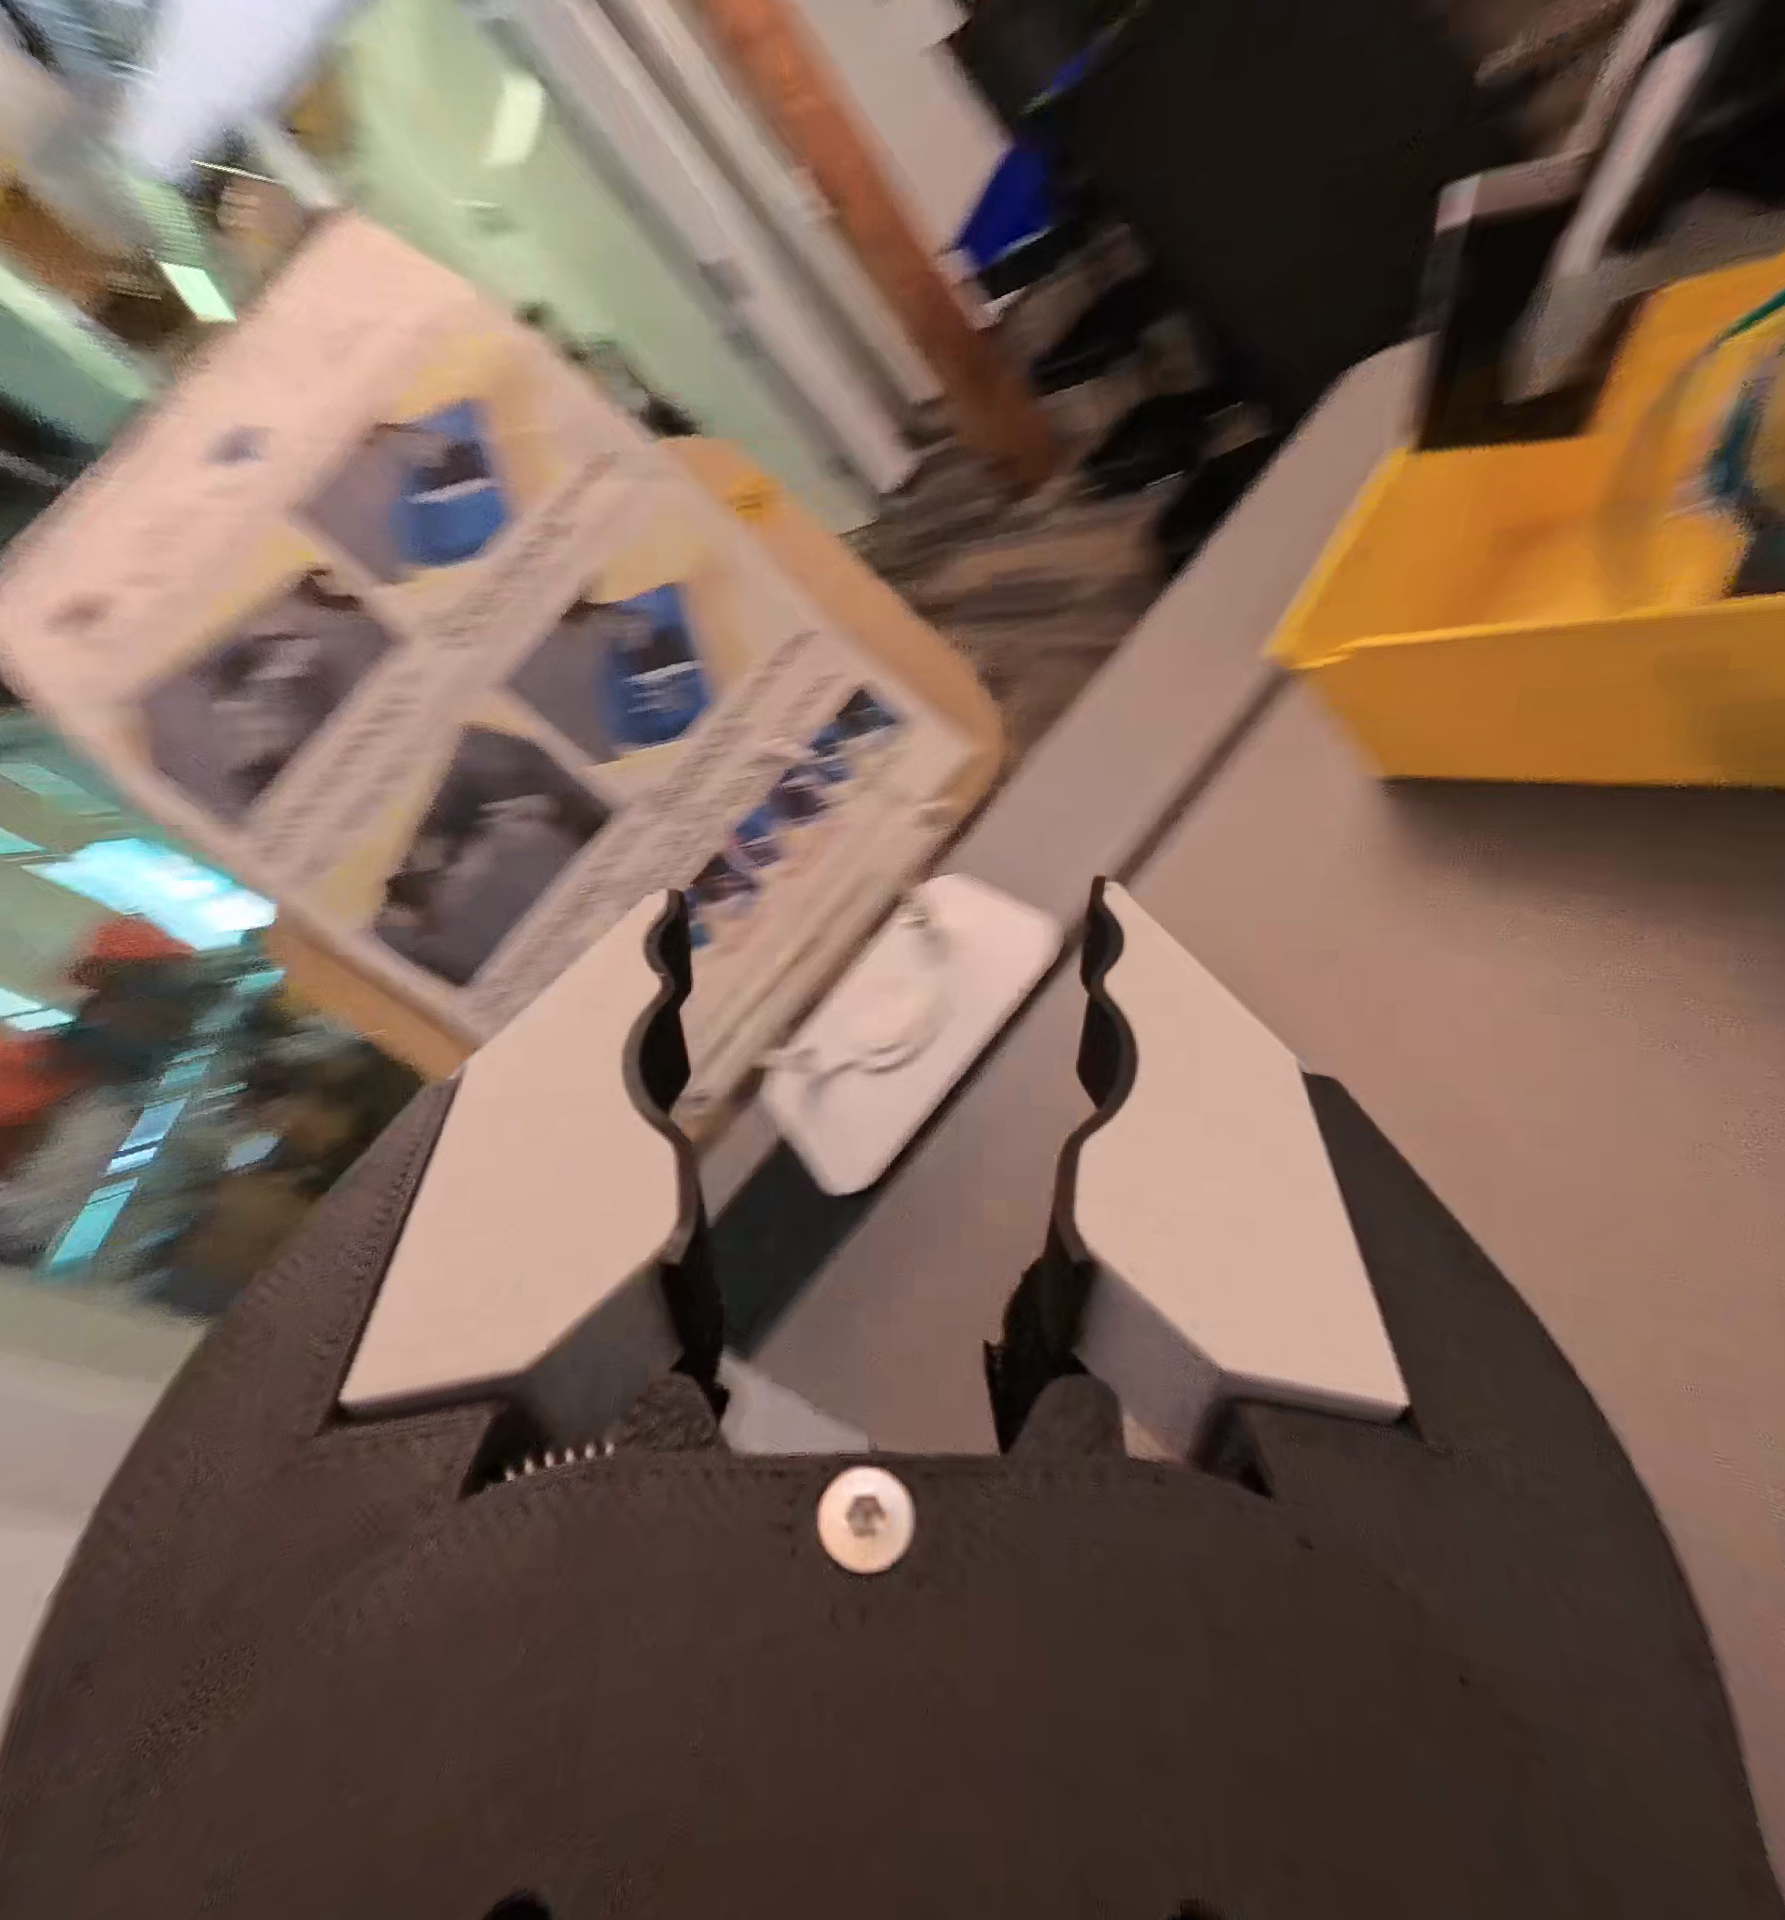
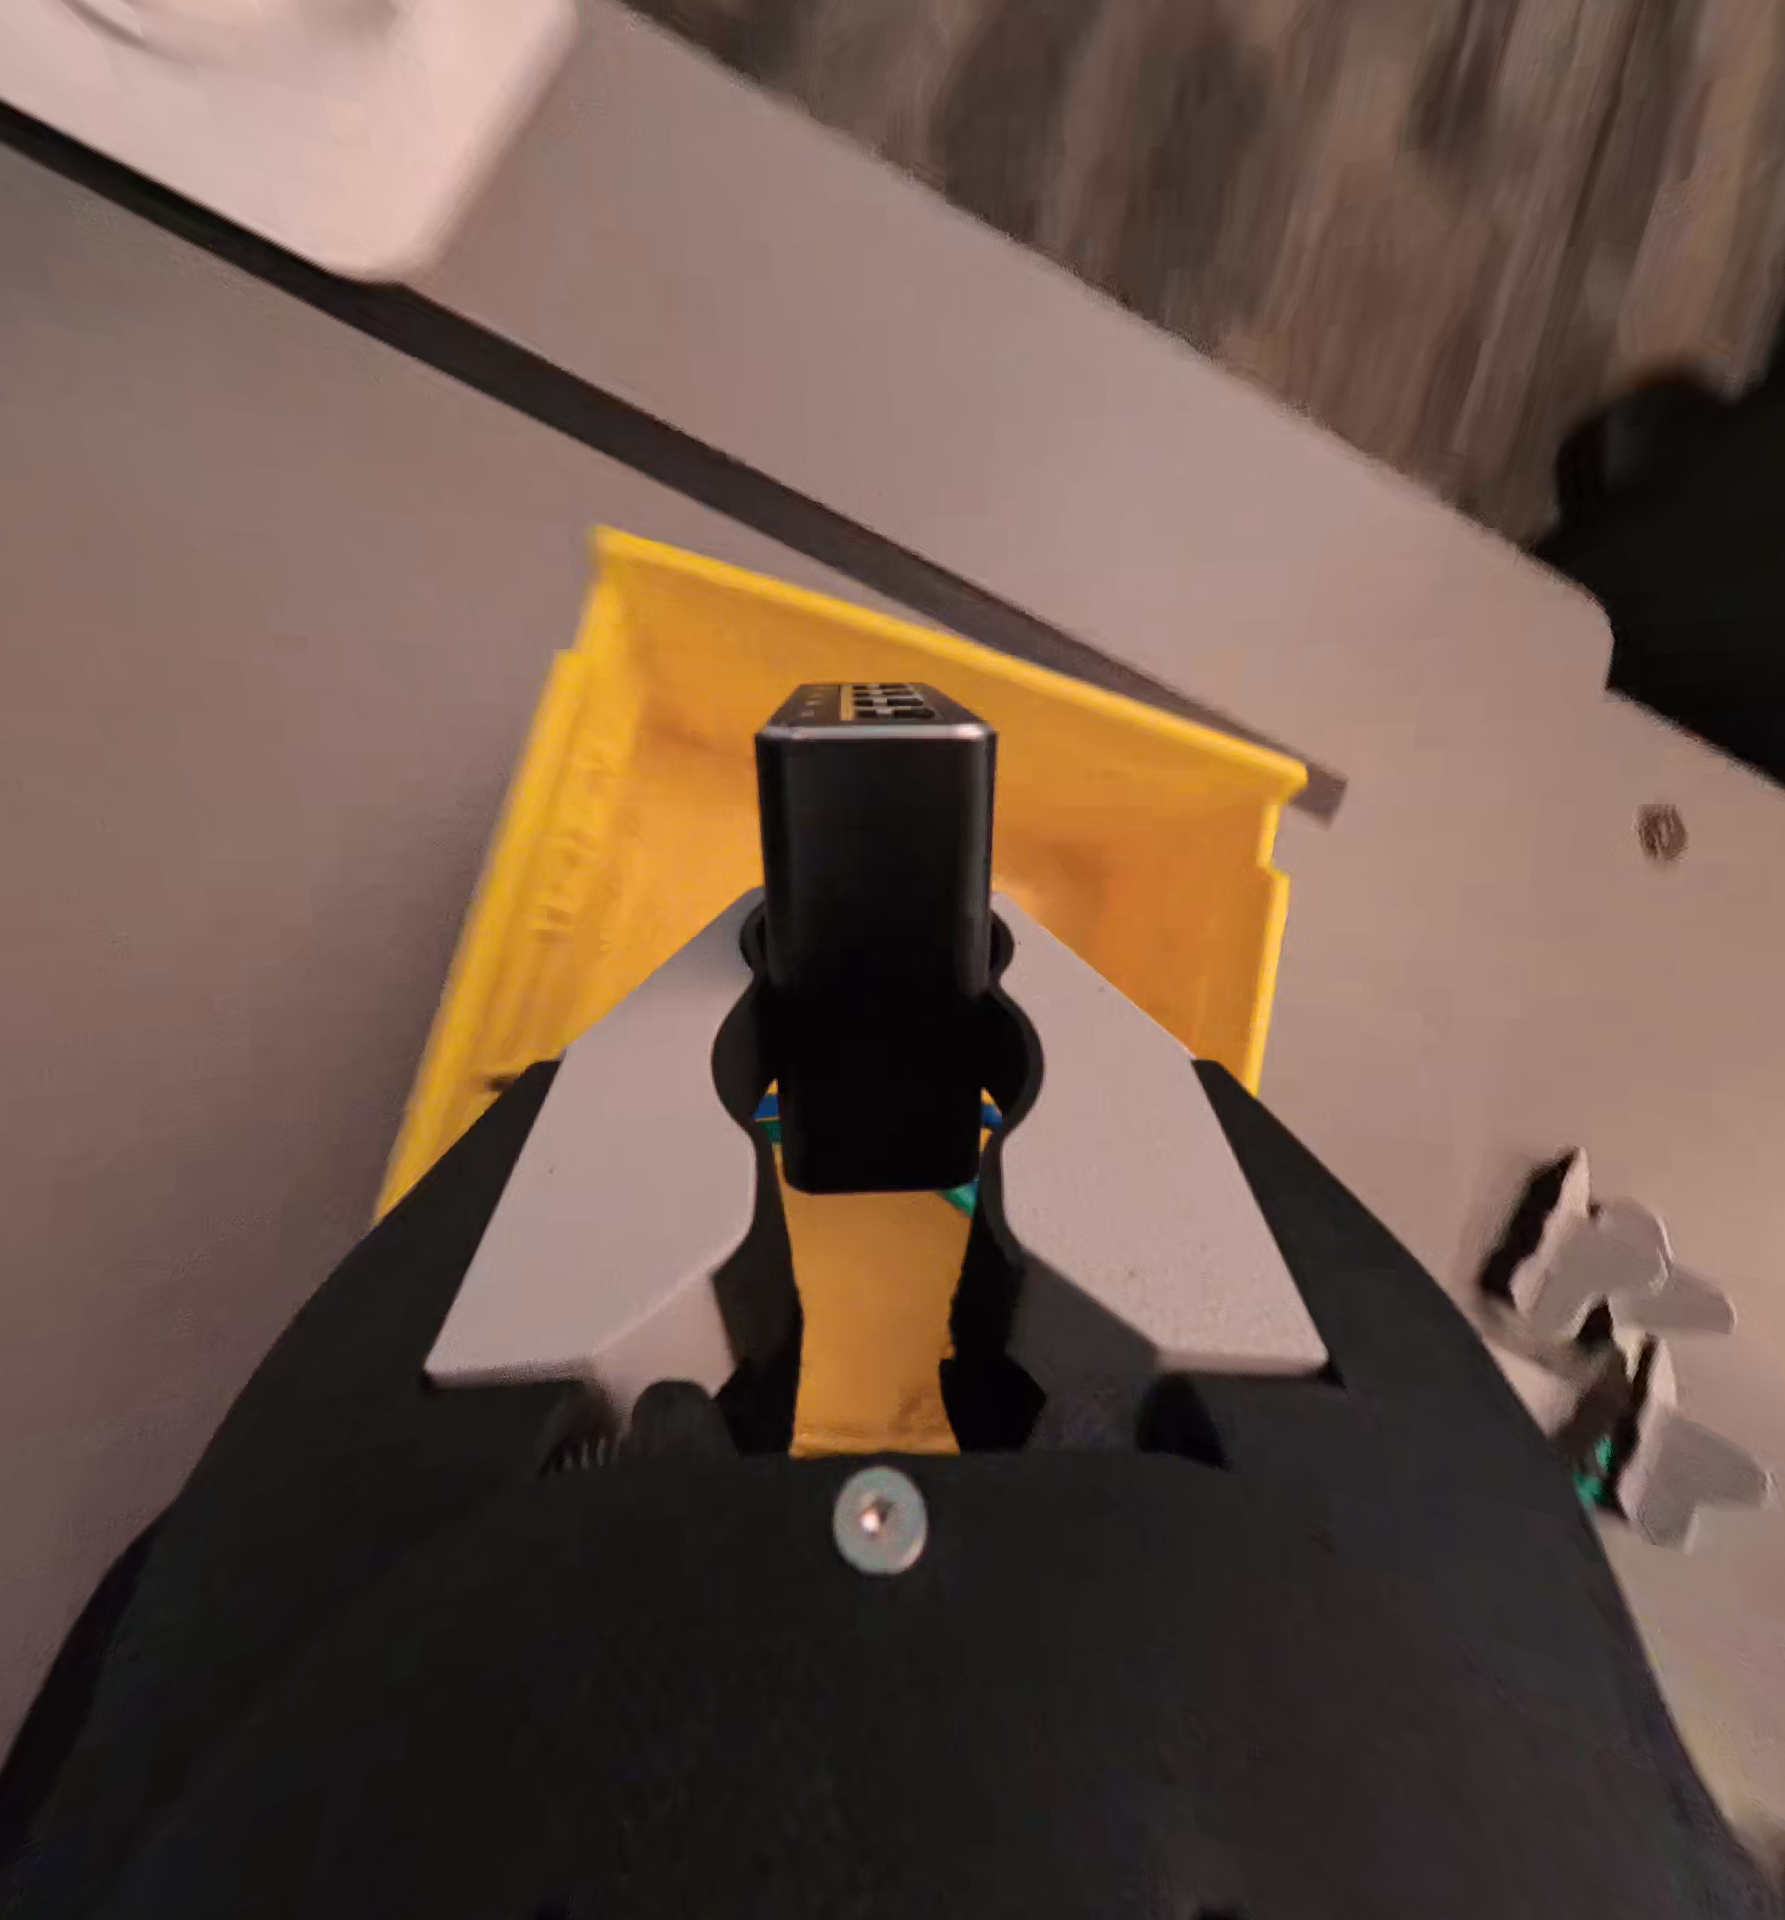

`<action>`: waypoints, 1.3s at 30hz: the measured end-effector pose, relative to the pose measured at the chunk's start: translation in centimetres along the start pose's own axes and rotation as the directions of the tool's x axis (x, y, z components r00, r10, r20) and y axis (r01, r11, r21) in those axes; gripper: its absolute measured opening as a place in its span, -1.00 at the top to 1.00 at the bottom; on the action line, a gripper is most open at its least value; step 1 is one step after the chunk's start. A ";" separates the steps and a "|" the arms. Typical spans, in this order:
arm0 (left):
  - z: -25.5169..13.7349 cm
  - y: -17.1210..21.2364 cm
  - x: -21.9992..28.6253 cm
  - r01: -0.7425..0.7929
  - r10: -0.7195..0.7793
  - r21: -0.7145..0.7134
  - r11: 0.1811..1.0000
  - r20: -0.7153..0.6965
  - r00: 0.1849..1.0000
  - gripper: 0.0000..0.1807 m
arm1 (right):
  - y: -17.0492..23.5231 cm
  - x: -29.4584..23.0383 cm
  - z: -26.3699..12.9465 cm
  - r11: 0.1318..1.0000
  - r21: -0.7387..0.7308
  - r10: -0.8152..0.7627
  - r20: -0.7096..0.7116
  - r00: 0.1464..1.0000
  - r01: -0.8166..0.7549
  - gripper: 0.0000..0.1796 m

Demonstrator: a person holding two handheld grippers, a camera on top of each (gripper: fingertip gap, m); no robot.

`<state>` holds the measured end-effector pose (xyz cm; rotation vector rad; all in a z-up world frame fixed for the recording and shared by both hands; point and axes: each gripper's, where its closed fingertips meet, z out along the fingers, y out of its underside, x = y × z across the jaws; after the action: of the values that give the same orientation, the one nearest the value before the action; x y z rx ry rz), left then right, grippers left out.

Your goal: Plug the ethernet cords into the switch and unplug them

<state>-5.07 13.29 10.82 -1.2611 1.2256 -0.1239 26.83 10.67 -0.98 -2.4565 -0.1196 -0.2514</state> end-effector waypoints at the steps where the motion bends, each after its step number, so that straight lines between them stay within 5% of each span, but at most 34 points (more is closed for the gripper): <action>1: 0.4 0.3 -0.7 -0.042 0.044 -0.024 0.999 0.080 0.996 0.14 | 0.8 0.9 1.6 0.998 -0.057 0.008 -0.037 0.999 -0.010 0.62; 9: 2.0 2.1 -1.5 -0.070 0.090 -0.117 0.991 0.168 0.982 0.06 | 5.9 3.2 9.7 0.919 -0.394 -0.065 -0.207 0.976 -0.022 0.62; 21: 2.0 2.5 -1.6 -0.025 0.040 -0.121 0.992 0.127 0.991 0.07 | 7.7 1.0 11.1 0.840 -0.539 -0.155 -0.119 0.981 0.067 0.53; 25: 1.4 2.3 -1.6 0.010 0.001 -0.109 0.994 0.100 0.995 0.05 | 4.9 -0.7 8.1 0.928 -0.362 -0.111 -0.061 0.992 0.081 0.41; 28: 0.5 1.7 -1.6 0.060 -0.055 -0.083 0.995 0.063 0.997 0.02 | 0.9 -2.2 2.3 0.996 -0.062 -0.065 0.009 0.998 0.065 0.34; 31: -1.0 0.8 -1.9 0.103 -0.102 -0.045 0.994 0.035 0.994 0.02 | -1.0 -2.0 -5.0 0.972 0.236 0.006 0.064 0.998 -0.021 0.34; 35: -4.5 -0.4 -2.6 0.145 -0.144 -0.008 0.989 0.028 0.989 -0.01 | 3.7 4.3 -10.3 0.923 0.376 0.123 -0.090 0.988 -0.080 0.32; 39: -11.2 -1.3 -4.8 0.239 -0.244 0.057 0.969 0.081 0.967 -0.03 | 12.6 8.2 -8.6 0.938 0.282 0.237 -0.092 0.967 -0.203 0.24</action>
<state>-14.69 8.74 16.90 -1.3576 0.9853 -0.2707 35.44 -4.37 -0.30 -2.1529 0.1660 -0.2701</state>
